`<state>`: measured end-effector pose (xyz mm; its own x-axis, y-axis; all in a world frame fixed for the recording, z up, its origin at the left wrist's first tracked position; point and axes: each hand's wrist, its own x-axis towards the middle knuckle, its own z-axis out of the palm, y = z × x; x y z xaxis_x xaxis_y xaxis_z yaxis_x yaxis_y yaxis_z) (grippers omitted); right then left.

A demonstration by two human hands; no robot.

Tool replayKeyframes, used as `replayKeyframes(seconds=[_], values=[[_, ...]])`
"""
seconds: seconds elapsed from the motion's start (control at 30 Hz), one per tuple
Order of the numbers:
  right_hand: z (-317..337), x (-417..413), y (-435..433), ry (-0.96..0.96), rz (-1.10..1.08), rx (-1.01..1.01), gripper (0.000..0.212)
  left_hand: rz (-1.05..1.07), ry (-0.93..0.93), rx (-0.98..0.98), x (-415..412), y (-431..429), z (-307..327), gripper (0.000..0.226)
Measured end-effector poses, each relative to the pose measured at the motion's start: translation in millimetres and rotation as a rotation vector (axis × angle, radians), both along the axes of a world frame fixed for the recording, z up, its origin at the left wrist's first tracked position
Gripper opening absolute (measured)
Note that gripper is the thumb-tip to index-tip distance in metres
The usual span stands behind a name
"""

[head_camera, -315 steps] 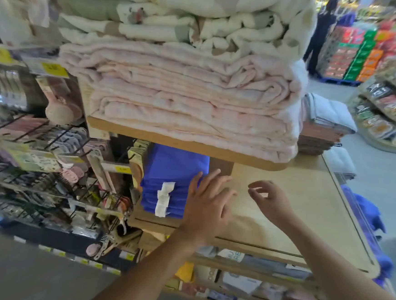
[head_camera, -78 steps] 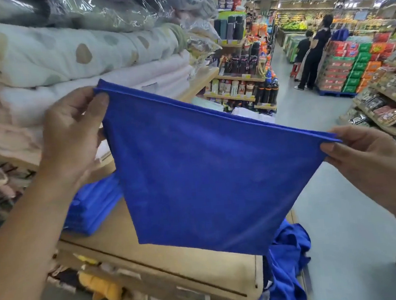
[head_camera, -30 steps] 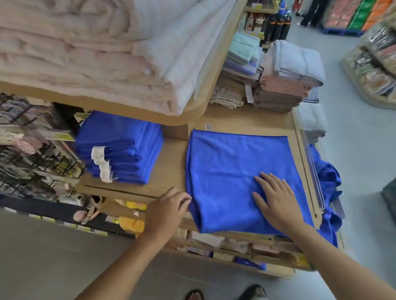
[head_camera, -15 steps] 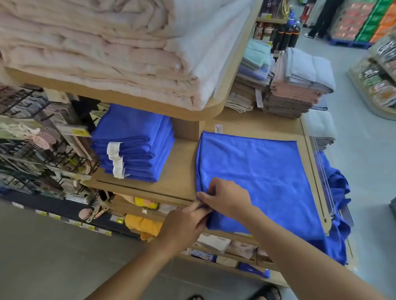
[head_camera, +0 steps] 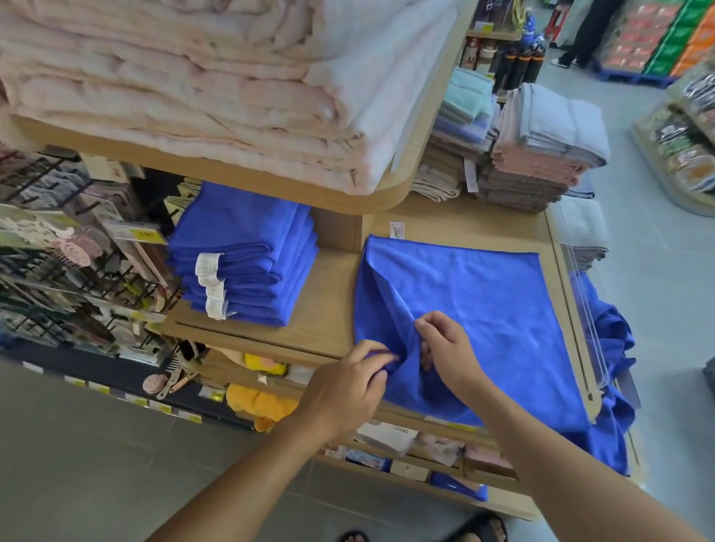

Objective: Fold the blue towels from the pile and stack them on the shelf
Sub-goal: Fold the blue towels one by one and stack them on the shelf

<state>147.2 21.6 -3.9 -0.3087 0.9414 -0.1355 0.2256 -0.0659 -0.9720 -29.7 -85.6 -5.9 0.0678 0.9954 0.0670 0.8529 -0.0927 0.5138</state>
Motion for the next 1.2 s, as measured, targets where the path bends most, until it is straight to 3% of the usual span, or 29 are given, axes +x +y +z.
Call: replayKeyframes(seconds=[0.2, 0.27, 0.37, 0.43, 0.53, 0.67, 0.8, 0.87, 0.93, 1.0, 1.1, 1.2], values=[[0, 1, 2, -0.048, 0.025, 0.025, 0.025, -0.005, -0.603, -0.299, -7, -6, 8, 0.017], [-1, 0, 3, -0.061, 0.043, 0.033, 0.022, 0.026, -0.729, -0.345, -18, -15, 6, 0.014], [-5, -2, 3, -0.108, 0.067, 0.038, 0.020, 0.147, -0.853, -0.425, -32, -29, 2, 0.030], [-7, -2, 2, -0.121, 0.076, 0.050, 0.019, 0.216, -0.863, -0.422, -36, -38, -5, 0.038], [-8, -1, 2, -0.123, 0.086, 0.069, 0.020, 0.330, -0.845, -0.398, -35, -43, -17, 0.032], [-9, 0, 2, -0.137, 0.091, 0.085, 0.019, 0.379, -0.591, -0.344, -39, -46, -28, 0.018], [-9, 0, 1, -0.154, 0.104, 0.107, 0.020, 0.243, -0.671, -0.373, -42, -56, -24, 0.014], [-9, -1, 0, -0.167, 0.115, 0.121, 0.021, 0.197, -0.685, -0.427, -36, -56, -22, 0.026], [-8, -2, 0, -0.178, 0.117, 0.138, 0.022, 0.244, -0.799, -0.474, -26, -52, -23, 0.026], [-8, -1, -2, -0.185, 0.112, 0.154, 0.023, 0.348, -0.892, -0.403, -17, -49, -31, 0.011], [-5, 0, -2, -0.177, 0.114, 0.146, 0.024, 0.525, -0.808, -0.231, -15, -55, -46, 0.018], [3, 0, -6, -0.145, 0.108, 0.110, 0.023, 0.497, -0.863, -0.272, -17, -62, -56, 0.023]])
